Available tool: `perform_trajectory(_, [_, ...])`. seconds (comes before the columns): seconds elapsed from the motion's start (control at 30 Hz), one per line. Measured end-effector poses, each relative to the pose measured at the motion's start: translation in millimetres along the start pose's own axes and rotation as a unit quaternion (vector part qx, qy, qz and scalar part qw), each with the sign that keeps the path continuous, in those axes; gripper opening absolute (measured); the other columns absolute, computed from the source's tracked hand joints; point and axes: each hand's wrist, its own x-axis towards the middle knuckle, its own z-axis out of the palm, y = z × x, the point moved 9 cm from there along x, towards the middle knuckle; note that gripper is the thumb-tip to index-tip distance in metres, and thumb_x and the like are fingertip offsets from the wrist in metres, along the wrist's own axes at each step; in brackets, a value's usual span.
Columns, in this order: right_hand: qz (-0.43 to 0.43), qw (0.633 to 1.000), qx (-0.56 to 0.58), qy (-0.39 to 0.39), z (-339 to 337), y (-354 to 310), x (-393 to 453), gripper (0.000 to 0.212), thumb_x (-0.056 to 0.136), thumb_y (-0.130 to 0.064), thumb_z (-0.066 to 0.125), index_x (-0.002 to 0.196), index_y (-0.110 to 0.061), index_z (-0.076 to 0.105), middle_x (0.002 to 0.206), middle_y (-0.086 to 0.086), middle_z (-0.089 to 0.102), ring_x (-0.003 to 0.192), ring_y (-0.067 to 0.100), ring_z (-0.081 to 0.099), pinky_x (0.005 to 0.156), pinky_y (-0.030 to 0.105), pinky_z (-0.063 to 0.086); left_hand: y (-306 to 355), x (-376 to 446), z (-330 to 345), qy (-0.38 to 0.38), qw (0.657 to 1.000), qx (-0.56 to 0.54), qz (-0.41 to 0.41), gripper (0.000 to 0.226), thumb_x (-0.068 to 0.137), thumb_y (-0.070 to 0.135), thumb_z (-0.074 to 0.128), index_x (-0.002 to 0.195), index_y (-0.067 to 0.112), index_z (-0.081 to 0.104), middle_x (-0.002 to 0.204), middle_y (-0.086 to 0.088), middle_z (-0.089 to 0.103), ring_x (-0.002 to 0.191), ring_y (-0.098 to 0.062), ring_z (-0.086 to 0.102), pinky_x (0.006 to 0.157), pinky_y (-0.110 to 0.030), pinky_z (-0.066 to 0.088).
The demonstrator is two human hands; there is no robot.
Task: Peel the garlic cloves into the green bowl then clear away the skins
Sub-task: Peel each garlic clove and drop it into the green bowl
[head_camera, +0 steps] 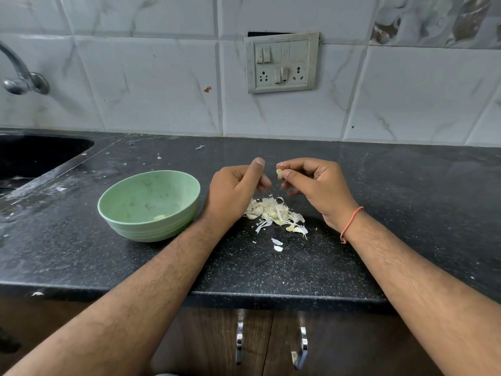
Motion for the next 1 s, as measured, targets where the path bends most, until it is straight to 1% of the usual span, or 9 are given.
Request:
perform_trajectory(0.07, [0.002,1.0,0.006,0.0,0,1,1,0.016,0.094,-0.004,0.078,0.109,-0.008,0.079,0.097,0.008,0.081,0.08,0.024,0.077,0.07,0.032,0.062,2,1,0,0.005,1.0,0.008,0.014,0.018,0.099,0.035,0.072,0.086,0.026,0.082,0.059,0.005,0.068,0.046,-0.001,0.048,0.055,-0.021,0.041])
perform_trajectory(0.13, [-0.004,1.0,-0.003,0.0,-1,1,2,0.016,0.093,-0.003,0.079,0.108,-0.007,0.078,0.096,0.008,0.081,0.081,0.024,0.077,0.071,0.03,0.061,4,1,1,-0.004,0.999,0.03,0.029,0.004,0.094,0.028,0.079,0.091,0.029,0.083,0.05,0.013,0.059,0.042,-0.002,0.044,0.049,-0.017,0.036])
perform_trajectory(0.33, [-0.076,0.991,-0.109,-0.016,4,-10,-2,0.017,0.093,-0.005,0.079,0.107,-0.014,0.079,0.099,-0.002,0.08,0.089,0.021,0.076,0.082,0.033,0.063,2,1,2,-0.009,0.998,0.057,0.032,0.006,0.088,0.029,0.083,0.092,0.033,0.084,0.063,0.018,0.07,0.045,-0.002,0.043,0.05,-0.018,0.038])
perform_trajectory(0.43, [-0.103,0.981,-0.166,-0.019,6,-18,-6,0.016,0.093,-0.009,0.079,0.104,-0.02,0.08,0.096,-0.008,0.079,0.086,0.013,0.074,0.079,0.029,0.062,2,0,4,-0.017,0.997,0.066,0.032,0.006,0.086,0.028,0.084,0.091,0.032,0.084,0.062,0.023,0.069,0.044,0.002,0.046,0.051,-0.014,0.036])
perform_trajectory(0.6, [-0.123,0.973,-0.194,-0.016,8,-26,-11,0.02,0.091,-0.009,0.08,0.106,-0.021,0.079,0.091,-0.007,0.076,0.082,0.014,0.072,0.074,0.025,0.06,2,-1,5,-0.027,0.995,0.084,0.034,0.004,0.084,0.034,0.086,0.086,0.033,0.082,0.077,0.019,0.076,0.05,0.008,0.056,0.056,-0.014,0.04])
perform_trajectory(0.7, [-0.127,0.973,-0.193,-0.011,8,-28,-11,0.024,0.09,-0.008,0.081,0.11,-0.022,0.078,0.091,-0.006,0.076,0.081,0.015,0.071,0.074,0.027,0.06,2,-2,5,-0.027,0.994,0.096,0.032,0.004,0.083,0.033,0.086,0.084,0.033,0.082,0.077,0.018,0.076,0.053,0.009,0.059,0.059,-0.016,0.042])
perform_trajectory(0.8, [-0.131,0.972,-0.193,-0.014,9,-28,-11,0.025,0.091,-0.01,0.081,0.112,-0.023,0.077,0.093,-0.006,0.075,0.084,0.016,0.071,0.076,0.031,0.061,-1,-2,6,-0.032,0.997,0.076,0.013,0.005,0.083,0.031,0.086,0.084,0.032,0.081,0.07,0.019,0.073,0.046,0.001,0.063,0.05,-0.017,0.045])
perform_trajectory(0.93, [-0.133,0.969,-0.205,-0.037,12,-26,-11,0.023,0.094,-0.013,0.079,0.115,-0.023,0.077,0.098,-0.008,0.075,0.091,0.015,0.07,0.083,0.032,0.061,-2,-1,6,-0.031,0.996,0.088,0.012,0.004,0.081,0.034,0.085,0.082,0.034,0.081,0.07,0.018,0.074,0.053,0.006,0.063,0.061,-0.023,0.047])
perform_trajectory(1.0, [-0.127,0.97,-0.203,-0.045,11,-24,-9,0.023,0.095,-0.014,0.079,0.115,-0.024,0.078,0.099,-0.008,0.075,0.092,0.015,0.07,0.085,0.034,0.061,-3,-1,6,-0.035,0.996,0.084,0.005,0.004,0.082,0.032,0.084,0.081,0.033,0.081,0.068,0.019,0.073,0.051,0.003,0.064,0.059,-0.022,0.047])
